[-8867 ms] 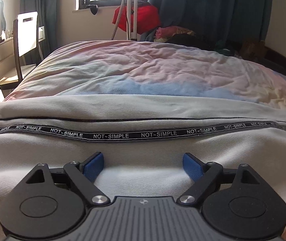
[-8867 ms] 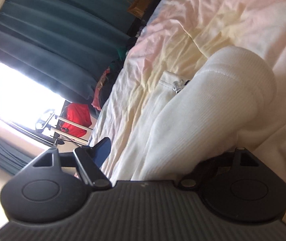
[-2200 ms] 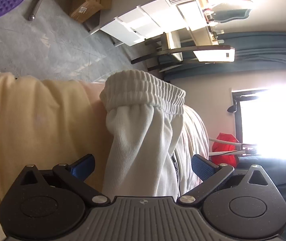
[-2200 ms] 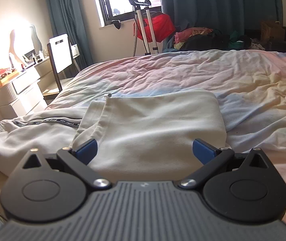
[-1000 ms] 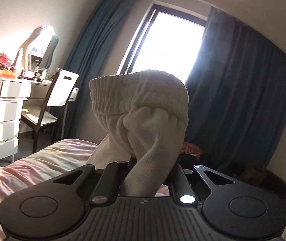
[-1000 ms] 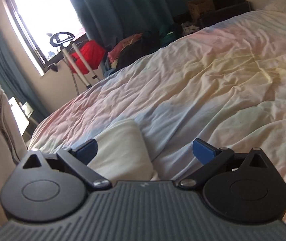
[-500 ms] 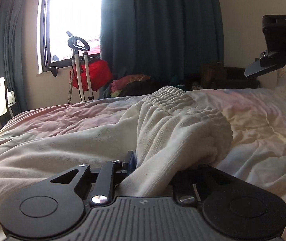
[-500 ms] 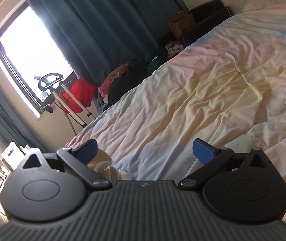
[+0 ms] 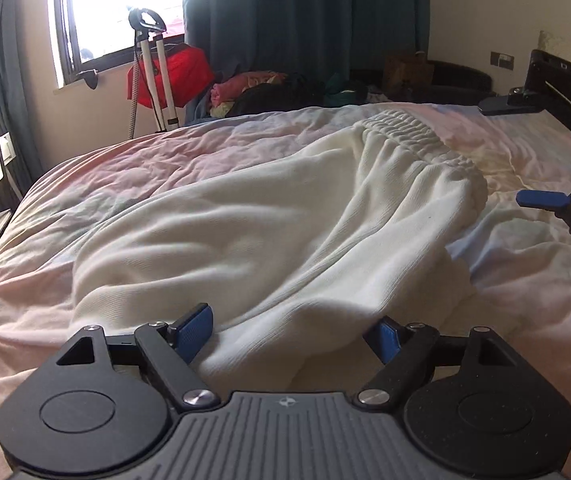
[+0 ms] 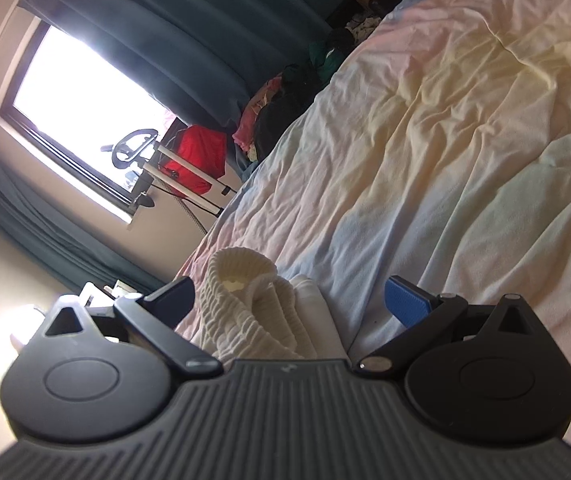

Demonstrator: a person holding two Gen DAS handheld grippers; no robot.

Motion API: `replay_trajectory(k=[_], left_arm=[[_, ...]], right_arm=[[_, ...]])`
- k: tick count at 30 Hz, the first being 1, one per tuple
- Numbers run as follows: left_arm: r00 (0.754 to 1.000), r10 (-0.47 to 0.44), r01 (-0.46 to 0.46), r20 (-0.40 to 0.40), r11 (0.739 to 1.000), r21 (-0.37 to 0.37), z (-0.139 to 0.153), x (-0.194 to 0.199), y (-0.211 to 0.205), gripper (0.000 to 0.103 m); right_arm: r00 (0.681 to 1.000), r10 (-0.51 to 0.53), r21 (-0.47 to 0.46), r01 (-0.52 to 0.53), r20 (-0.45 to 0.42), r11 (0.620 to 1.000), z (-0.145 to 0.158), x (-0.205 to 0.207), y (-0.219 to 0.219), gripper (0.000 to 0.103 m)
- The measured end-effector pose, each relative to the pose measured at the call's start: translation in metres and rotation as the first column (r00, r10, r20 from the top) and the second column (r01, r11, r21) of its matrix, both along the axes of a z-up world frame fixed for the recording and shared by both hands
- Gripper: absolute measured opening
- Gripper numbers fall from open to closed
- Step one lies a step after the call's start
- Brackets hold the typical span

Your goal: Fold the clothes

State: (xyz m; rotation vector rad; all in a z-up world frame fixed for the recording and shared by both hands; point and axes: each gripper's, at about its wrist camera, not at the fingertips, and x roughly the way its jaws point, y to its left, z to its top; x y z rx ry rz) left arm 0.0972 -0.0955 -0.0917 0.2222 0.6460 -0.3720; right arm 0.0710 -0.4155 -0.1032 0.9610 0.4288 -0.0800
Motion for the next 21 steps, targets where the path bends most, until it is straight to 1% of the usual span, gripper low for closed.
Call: replay_trajectory(k=[3,5,6,8,10,12,13,14,16,17,18,19,20,21], left_arm=[[0.997,0.077,-0.077,0.022,0.997,0.001,0.005,-0.02,0.03,0.083],[0.995,0.098,-0.097,0.019,0.995,-0.034,0.002,-0.027,0.044,0.083],[0.994,0.107,-0.106,0.017,0.993,-0.048,0.002,-0.038,0.047,0.083],[0.993,0.115,-0.114,0.024,0.993,-0.036,0.0,-0.052,0.044,0.083],[0.992,0.118,-0.118,0.039,0.993,-0.019,0.0,-0.062,0.04,0.083],[0.991,0.117,-0.117,0.057,0.993,-0.008,0.0,-0.068,0.039,0.083],[0.991,0.117,-0.117,0.06,0.993,-0.012,0.0,-0.067,0.04,0.083],[0.991,0.119,-0.117,0.058,0.993,-0.024,0.002,-0.076,0.04,0.083],[0.991,0.123,-0.12,0.048,0.991,-0.054,0.002,-0.077,0.044,0.083],[0.991,0.125,-0.122,0.043,0.99,-0.066,0.002,-0.075,0.046,0.083],[0.991,0.128,-0.124,0.04,0.989,-0.081,0.002,-0.073,0.048,0.083],[0.991,0.13,-0.126,0.036,0.987,-0.095,0.003,-0.072,0.05,0.083],[0.991,0.132,-0.128,0.033,0.986,-0.108,0.003,-0.072,0.052,0.083],[0.991,0.133,-0.129,0.03,0.985,-0.118,0.004,-0.072,0.053,0.083]], right_arm=[[1.0,0.016,0.071,-0.016,-0.001,0.997,-0.004,-0.009,-0.001,0.103],[1.0,0.025,0.125,-0.023,-0.014,0.992,-0.008,-0.015,-0.001,0.103],[0.999,0.045,0.172,-0.039,-0.03,0.984,-0.012,-0.018,0.0,0.103],[0.994,0.086,0.264,-0.067,-0.06,0.962,-0.022,-0.024,0.003,0.103],[0.988,0.135,0.329,-0.103,-0.075,0.939,-0.032,-0.027,0.009,0.103],[0.98,0.182,0.369,-0.141,-0.078,0.919,-0.04,-0.025,0.02,0.103],[0.976,0.206,0.379,-0.163,-0.076,0.911,-0.043,-0.022,0.026,0.103],[0.971,0.229,0.389,-0.184,-0.073,0.902,-0.045,-0.018,0.033,0.103],[0.965,0.259,0.346,-0.23,-0.04,0.91,-0.042,-0.01,0.05,0.103],[0.96,0.279,0.308,-0.26,-0.018,0.915,-0.038,-0.004,0.057,0.1],[0.957,0.291,0.264,-0.28,-0.003,0.923,-0.034,0.001,0.064,0.094],[0.96,0.28,0.222,-0.27,-0.015,0.937,-0.031,0.007,0.068,0.09],[0.963,0.269,0.18,-0.26,-0.027,0.949,-0.029,0.012,0.072,0.075],[0.964,0.259,0.157,-0.248,-0.057,0.956,-0.03,0.019,0.074,0.068]])
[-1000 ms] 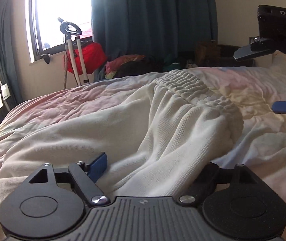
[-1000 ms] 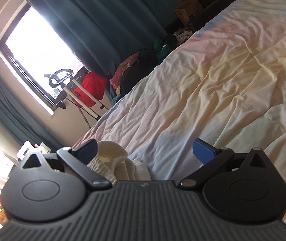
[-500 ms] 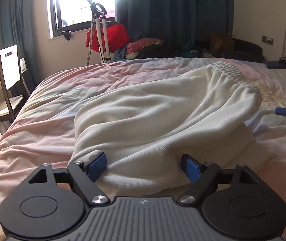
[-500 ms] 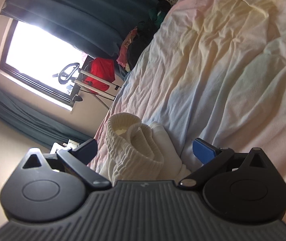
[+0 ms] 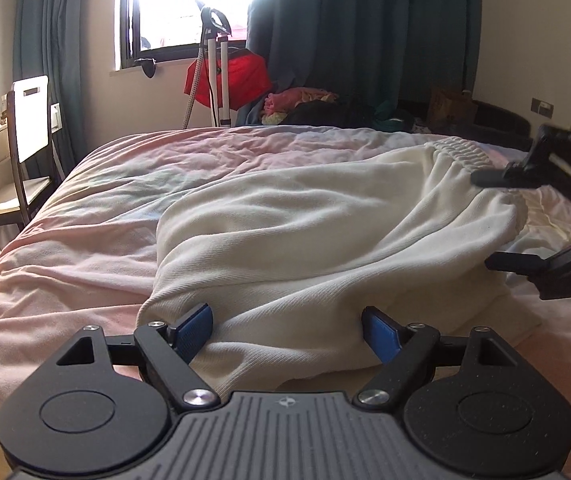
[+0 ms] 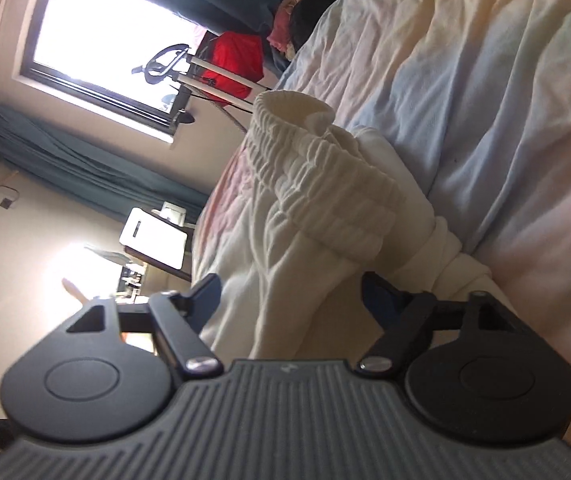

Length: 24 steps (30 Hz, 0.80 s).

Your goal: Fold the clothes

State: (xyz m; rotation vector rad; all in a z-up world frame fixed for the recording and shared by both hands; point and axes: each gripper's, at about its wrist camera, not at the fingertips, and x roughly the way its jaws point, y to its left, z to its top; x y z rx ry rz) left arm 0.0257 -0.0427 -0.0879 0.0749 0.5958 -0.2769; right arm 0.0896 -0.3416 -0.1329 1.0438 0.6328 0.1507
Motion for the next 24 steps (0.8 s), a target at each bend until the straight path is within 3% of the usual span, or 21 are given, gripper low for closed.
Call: replay_trajectory(k=[5,8,11,18,20,22,24], left_arm=[[1.0,-0.011,0.011,0.009,1.0,-0.004,-0.001,-0.001,0.0,0.083],[1.0,-0.019,0.019,0.019,1.0,-0.018,0.0,-0.006,0.003,0.083],[1.0,-0.018,0.019,0.015,0.999,-0.031,0.001,-0.011,0.005,0.083],[0.998,-0.048,0.05,0.05,0.998,-0.039,0.004,-0.022,0.001,0.087],[0.998,-0.054,0.055,0.045,0.998,-0.027,0.002,-0.023,-0.001,0.087],[0.998,-0.053,0.053,0.037,0.999,-0.012,-0.001,-0.024,-0.003,0.087],[0.998,-0.053,0.053,0.032,0.999,-0.006,-0.002,-0.025,-0.004,0.087]], right_arm=[[0.999,-0.036,-0.084,0.034,-0.018,0.996,-0.006,0.017,0.004,0.053],[0.999,-0.036,-0.138,0.038,0.015,0.99,0.001,0.008,0.007,0.029],[0.998,-0.023,-0.162,0.033,0.062,0.986,0.012,-0.002,0.01,0.021],[0.978,-0.065,-0.292,0.122,0.198,0.949,0.046,-0.027,0.007,0.019],[0.988,-0.086,-0.327,0.124,0.129,0.937,0.035,-0.024,0.004,0.019],[0.994,-0.107,-0.284,0.112,0.032,0.952,0.014,-0.018,-0.002,0.019],[0.994,-0.111,-0.256,0.104,-0.01,0.961,0.003,-0.016,-0.006,0.022]])
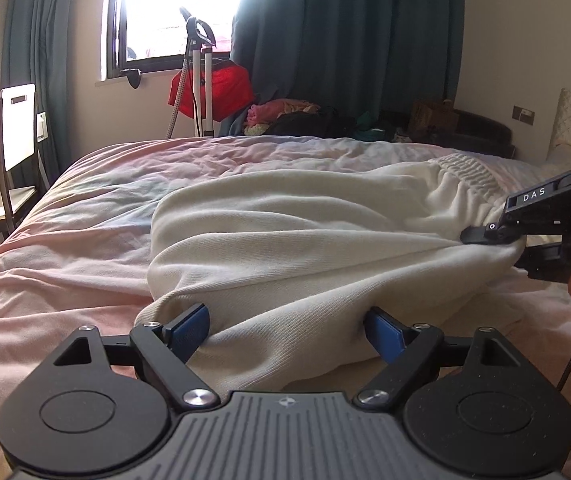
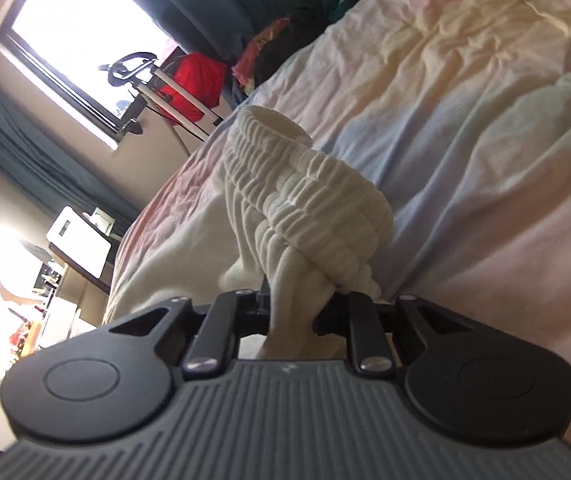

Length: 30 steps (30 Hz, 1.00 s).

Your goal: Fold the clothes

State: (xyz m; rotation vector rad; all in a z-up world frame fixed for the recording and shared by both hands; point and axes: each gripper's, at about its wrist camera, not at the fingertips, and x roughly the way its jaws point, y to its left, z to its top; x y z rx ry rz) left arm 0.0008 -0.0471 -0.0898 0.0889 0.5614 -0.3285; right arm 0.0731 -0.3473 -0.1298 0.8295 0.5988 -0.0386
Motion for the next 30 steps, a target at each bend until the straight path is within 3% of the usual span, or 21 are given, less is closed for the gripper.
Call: replay_trajectory(k=[4,7,9,10,11,16,24,28,30], left_arm=[[1.0,0.005,-0.005,-0.008,1.0,-0.003,0.0,-0.002,0.001,0.087],[1.0,0.015,-0.015,-0.018,1.0,-0.011,0.001,-0.002,0.002,0.087],[0.999,0.02,-0.021,-0.025,1.0,-0.02,0.001,-0.001,0.003,0.087],[0.999,0.022,-0.023,-0.028,0.999,-0.026,0.001,-0.001,0.004,0.087],[0.999,0.023,-0.024,-0.031,0.999,-0.031,0.001,0.0,0.006,0.087],[0.996,0.061,-0.065,-0.065,0.996,-0.057,0.0,0.004,0.012,0.087],[0.988,0.111,-0.121,-0.11,0.988,-0.092,-0.002,0.008,0.023,0.087],[0.986,0.121,-0.132,-0.116,0.987,-0.09,-0.002,0.009,0.023,0.087],[0.983,0.13,-0.144,-0.127,0.984,-0.106,-0.003,0.01,0.024,0.087]], right_arm=[[0.999,-0.008,0.061,0.01,-0.031,0.998,-0.007,-0.002,-0.007,0.029],[0.999,-0.008,0.054,0.011,-0.043,0.998,-0.007,-0.004,-0.007,0.043],[0.997,-0.034,0.018,0.035,-0.068,0.999,-0.006,-0.006,-0.007,0.078],[0.996,-0.045,-0.003,0.045,-0.083,0.999,-0.006,-0.006,-0.008,0.085],[0.994,-0.056,-0.023,0.054,-0.097,0.998,-0.006,-0.007,-0.009,0.087],[0.992,-0.009,0.083,0.019,-0.126,0.996,-0.026,0.0,-0.015,0.087],[0.988,0.061,0.135,-0.042,-0.139,0.99,-0.04,0.015,-0.01,0.089],[0.996,0.094,0.171,-0.093,0.004,0.981,-0.018,0.005,-0.007,0.09],[0.99,0.132,0.13,-0.138,0.051,0.982,-0.007,0.003,-0.001,0.09]])
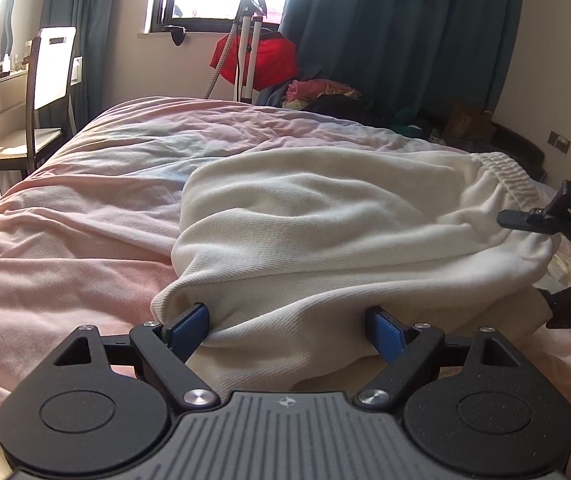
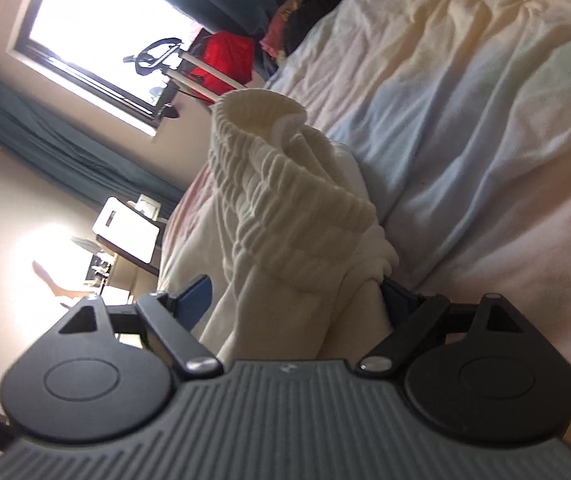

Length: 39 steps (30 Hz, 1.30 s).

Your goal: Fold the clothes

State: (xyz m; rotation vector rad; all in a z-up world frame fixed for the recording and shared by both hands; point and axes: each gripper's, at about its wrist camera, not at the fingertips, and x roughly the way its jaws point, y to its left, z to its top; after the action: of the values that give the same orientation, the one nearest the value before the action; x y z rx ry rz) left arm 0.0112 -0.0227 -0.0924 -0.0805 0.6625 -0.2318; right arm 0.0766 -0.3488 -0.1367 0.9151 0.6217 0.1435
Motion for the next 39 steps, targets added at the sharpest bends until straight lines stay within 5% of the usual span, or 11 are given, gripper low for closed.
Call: replay_trajectory(k=[2,8,10,12,15,19,23,28,31,36,39], left_arm=[[1.0,0.011,-0.011,-0.013,0.999,-0.033,0.0,0.002,0.004,0.087],[0.999,0.005,-0.006,-0.035,0.999,-0.046,-0.002,0.004,0.005,0.087],[1.0,-0.014,0.014,-0.027,1.0,-0.013,-0.002,0.001,-0.001,0.089],[0.999,-0.031,0.031,-0.023,0.999,-0.01,0.0,-0.001,-0.003,0.089],[0.999,-0.049,0.048,-0.02,0.996,-0.079,0.006,-0.005,0.004,0.09],[0.996,-0.071,0.084,0.062,0.968,-0.238,0.019,-0.019,0.021,0.09],[0.99,0.021,0.021,0.136,0.954,-0.3,0.027,-0.021,0.035,0.097],[0.982,0.172,-0.191,-0.084,0.909,-0.371,-0.006,0.031,0.064,0.096],[0.961,0.134,-0.237,-0.242,0.852,-0.466,-0.034,0.058,0.078,0.091],[0.972,0.094,-0.197,-0.213,0.82,-0.538,-0.036,0.058,0.081,0.078],[0.986,0.073,-0.151,-0.152,0.782,-0.605,-0.028,0.048,0.087,0.059]], right_arm=[[0.999,0.04,-0.052,-0.038,0.028,0.998,0.008,0.002,0.007,0.09],[0.981,0.05,-0.182,-0.085,-0.19,0.98,-0.023,0.025,0.023,0.087],[0.982,0.047,-0.253,-0.093,-0.182,0.963,-0.015,0.021,0.031,0.077],[0.988,0.032,-0.28,-0.073,-0.15,0.957,-0.005,0.012,0.033,0.05],[0.996,-0.006,-0.27,-0.017,-0.084,0.963,0.01,-0.004,0.028,0.031],[0.999,-0.05,-0.267,0.052,0.016,0.962,0.033,-0.018,0.021,0.028],[0.997,-0.07,-0.257,0.077,0.036,0.963,0.039,-0.017,0.02,0.027],[0.997,-0.073,-0.273,0.077,0.023,0.959,0.032,-0.011,0.022,0.027],[0.997,-0.071,-0.287,0.073,0.017,0.955,0.03,-0.008,0.024,0.027],[0.995,-0.088,-0.249,0.076,-0.037,0.965,0.016,-0.006,0.02,0.029],[0.989,-0.11,-0.128,0.097,-0.102,0.987,-0.001,-0.008,0.011,0.031]])
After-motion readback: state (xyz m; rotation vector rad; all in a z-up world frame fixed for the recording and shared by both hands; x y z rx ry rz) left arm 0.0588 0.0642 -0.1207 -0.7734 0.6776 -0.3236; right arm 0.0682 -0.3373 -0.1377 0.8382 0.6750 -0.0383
